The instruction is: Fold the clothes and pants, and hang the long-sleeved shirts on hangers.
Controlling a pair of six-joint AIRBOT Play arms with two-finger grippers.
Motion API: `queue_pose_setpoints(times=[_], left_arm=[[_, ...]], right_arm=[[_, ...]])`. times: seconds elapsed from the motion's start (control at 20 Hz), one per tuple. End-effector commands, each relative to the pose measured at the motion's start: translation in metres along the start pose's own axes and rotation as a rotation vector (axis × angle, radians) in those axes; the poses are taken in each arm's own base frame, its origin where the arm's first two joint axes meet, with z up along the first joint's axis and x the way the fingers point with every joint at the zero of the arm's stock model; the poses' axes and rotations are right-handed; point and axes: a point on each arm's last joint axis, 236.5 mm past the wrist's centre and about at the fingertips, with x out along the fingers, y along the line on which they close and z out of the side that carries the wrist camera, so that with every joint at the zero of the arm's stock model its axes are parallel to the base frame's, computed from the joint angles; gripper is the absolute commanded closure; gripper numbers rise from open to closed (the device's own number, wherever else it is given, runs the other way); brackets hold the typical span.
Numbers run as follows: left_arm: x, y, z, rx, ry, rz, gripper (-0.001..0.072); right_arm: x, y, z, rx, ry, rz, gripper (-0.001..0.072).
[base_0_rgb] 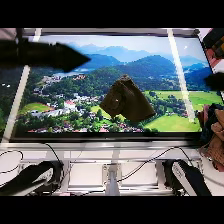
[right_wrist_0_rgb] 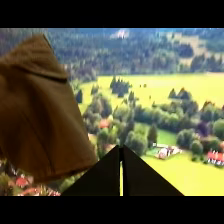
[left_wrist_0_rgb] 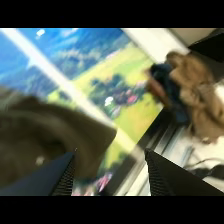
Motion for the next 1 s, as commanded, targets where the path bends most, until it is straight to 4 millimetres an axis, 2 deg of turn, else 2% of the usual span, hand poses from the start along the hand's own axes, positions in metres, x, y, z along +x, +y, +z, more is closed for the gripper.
queue_pose_setpoints(times=[0.0, 0.15, 0.3, 0.4, 0.55, 0.65, 0.7, 0.85, 0.95], left_arm=[[-0.019, 0.012, -0.042, 0.016, -0.031, 0.155, 0.0235], [-0.024, 0.011, -0.059, 0.008, -0.056, 0.179, 0.0235], [-0.024, 0.01, -0.061, 0.009, -0.057, 0.181, 0.0235], [-0.023, 0.013, -0.059, 0.003, -0.062, 0.183, 0.0235], [-0.023, 0.013, -0.059, 0.004, -0.061, 0.184, 0.0235], [-0.025, 0.025, -0.061, 0.025, -0.052, 0.237, 0.0235], [-0.027, 0.034, -0.063, 0.041, -0.038, 0.276, 0.0235], [-0.032, 0.066, -0.076, 0.08, 0.033, 0.391, 0.0236], [-0.025, 0.093, -0.089, 0.068, 0.104, 0.436, 0.0233]], right_arm=[[0.014, 0.007, -0.056, 0.015, 0.063, 0.015, 0.0687], [0.019, 0.009, -0.063, 0.034, 0.084, 0.029, 0.0687], [0.02, 0.007, -0.057, 0.033, 0.059, 0.02, 0.0687], [0.02, 0.002, -0.045, 0.033, 0.007, 0.003, 0.0687], [0.019, -0.005, -0.016, 0.038, -0.113, -0.026, 0.0687], [0.018, -0.001, -0.005, 0.053, -0.159, -0.004, 0.0687], [0.018, 0.002, -0.006, 0.057, -0.155, 0.005, 0.0688], [0.022, 0.004, -0.023, 0.037, -0.078, 0.017, 0.0688], [0.03, 0.005, -0.036, 0.046, -0.029, 0.03, 0.0688]])
